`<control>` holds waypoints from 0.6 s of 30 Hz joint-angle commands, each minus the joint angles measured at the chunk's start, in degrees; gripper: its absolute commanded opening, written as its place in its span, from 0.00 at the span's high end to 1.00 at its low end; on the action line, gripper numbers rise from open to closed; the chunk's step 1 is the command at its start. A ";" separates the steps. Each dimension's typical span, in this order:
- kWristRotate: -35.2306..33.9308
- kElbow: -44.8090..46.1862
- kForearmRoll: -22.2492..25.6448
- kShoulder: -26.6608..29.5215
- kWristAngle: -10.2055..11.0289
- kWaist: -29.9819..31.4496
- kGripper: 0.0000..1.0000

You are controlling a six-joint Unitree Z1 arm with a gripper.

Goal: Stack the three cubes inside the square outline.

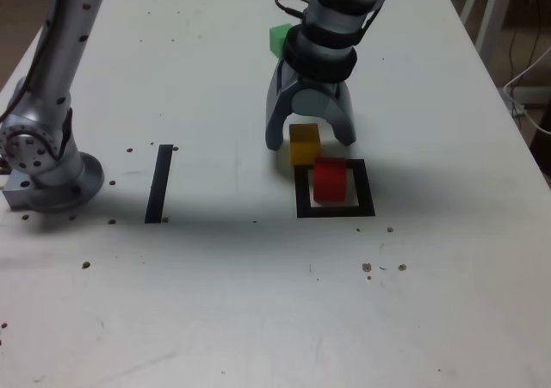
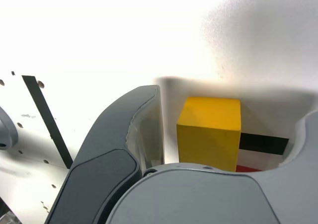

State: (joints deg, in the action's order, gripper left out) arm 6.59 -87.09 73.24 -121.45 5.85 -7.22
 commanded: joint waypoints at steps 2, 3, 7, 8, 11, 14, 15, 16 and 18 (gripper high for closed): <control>0.10 -0.48 0.63 -0.72 -0.08 -0.22 0.27; 0.11 -0.51 0.69 -0.84 -0.16 -0.24 0.31; 0.11 -0.51 0.72 -1.11 -0.35 -0.25 0.47; 0.11 -0.49 0.73 -1.15 -0.31 -0.25 0.52; 0.12 -0.48 0.73 -1.21 -0.12 -0.25 0.62; 0.15 -0.42 0.73 -1.25 0.07 -0.25 0.67; 0.15 -0.41 0.73 -1.25 0.10 -0.25 0.68; 0.15 -0.41 0.73 -1.24 0.12 -0.25 0.68; 0.17 -0.41 0.74 -1.21 0.13 -0.24 0.69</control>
State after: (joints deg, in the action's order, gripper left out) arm 6.63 -87.48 73.86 -122.42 5.88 -7.39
